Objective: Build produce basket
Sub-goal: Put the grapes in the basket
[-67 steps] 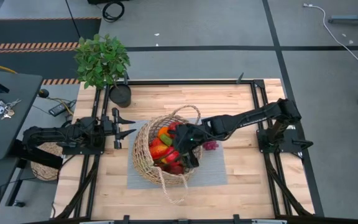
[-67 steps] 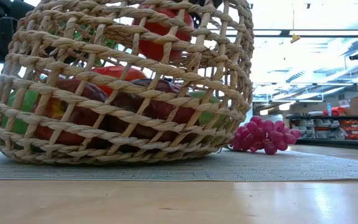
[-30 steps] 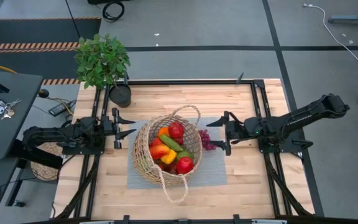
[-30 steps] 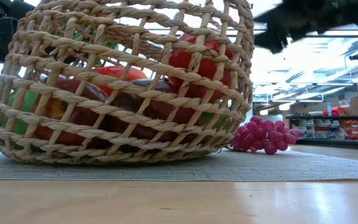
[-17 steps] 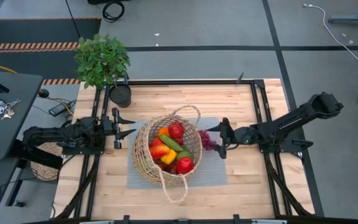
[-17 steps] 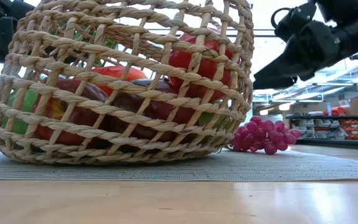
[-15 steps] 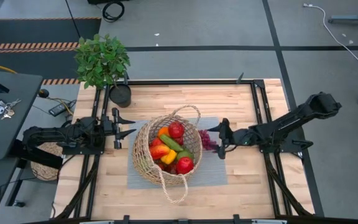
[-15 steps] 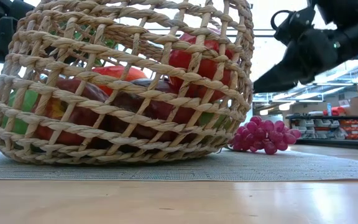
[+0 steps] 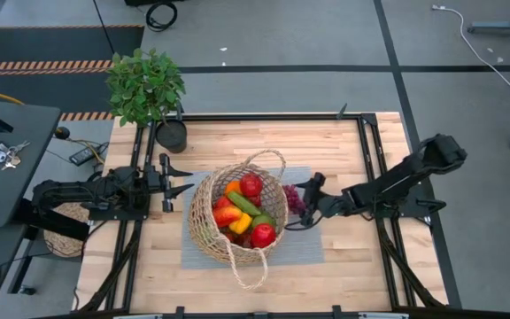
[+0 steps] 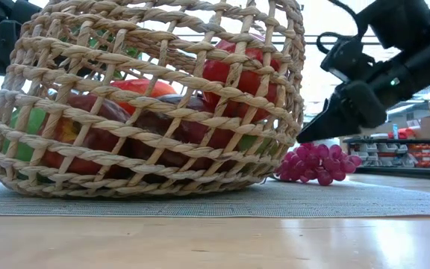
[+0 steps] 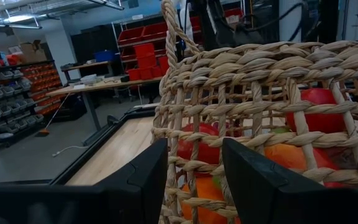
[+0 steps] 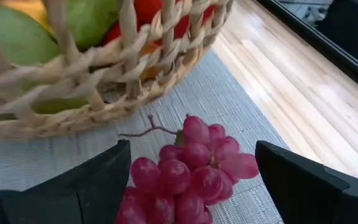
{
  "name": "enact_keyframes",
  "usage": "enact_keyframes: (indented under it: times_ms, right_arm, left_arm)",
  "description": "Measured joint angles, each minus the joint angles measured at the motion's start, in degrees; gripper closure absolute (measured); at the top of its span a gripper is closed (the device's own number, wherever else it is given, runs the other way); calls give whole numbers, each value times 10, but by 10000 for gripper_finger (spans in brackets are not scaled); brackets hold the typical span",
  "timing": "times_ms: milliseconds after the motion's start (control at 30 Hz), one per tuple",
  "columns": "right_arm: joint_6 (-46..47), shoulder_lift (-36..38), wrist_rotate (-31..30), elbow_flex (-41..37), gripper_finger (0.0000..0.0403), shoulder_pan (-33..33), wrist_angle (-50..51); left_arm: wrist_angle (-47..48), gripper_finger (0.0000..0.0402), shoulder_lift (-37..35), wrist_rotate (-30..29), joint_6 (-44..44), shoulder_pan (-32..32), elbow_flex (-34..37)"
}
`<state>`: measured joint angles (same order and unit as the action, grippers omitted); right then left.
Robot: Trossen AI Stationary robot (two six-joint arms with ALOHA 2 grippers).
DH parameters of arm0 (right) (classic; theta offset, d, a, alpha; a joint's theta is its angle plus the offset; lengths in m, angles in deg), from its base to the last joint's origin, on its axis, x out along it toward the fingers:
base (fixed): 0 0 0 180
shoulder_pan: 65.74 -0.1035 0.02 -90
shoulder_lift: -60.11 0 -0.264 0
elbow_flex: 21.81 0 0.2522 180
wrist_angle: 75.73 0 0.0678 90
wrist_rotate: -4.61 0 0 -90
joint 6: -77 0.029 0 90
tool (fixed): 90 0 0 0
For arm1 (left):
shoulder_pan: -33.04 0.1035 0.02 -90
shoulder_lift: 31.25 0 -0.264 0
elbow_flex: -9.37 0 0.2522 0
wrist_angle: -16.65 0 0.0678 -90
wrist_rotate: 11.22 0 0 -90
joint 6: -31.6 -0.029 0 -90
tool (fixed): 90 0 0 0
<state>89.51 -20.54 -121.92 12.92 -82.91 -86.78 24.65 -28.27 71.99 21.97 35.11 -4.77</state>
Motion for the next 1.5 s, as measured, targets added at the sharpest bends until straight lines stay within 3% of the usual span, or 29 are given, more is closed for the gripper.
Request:
enact_keyframes:
  times_ms: [633,1500]
  right_arm:
    - [70,-131,-45,27,56,10,3]
    - [84,-127,-57,26,57,-17,4]
  left_arm:
    - [0,241,0,0,0,0,0]
    - [0,241,0,0,0,0,0]
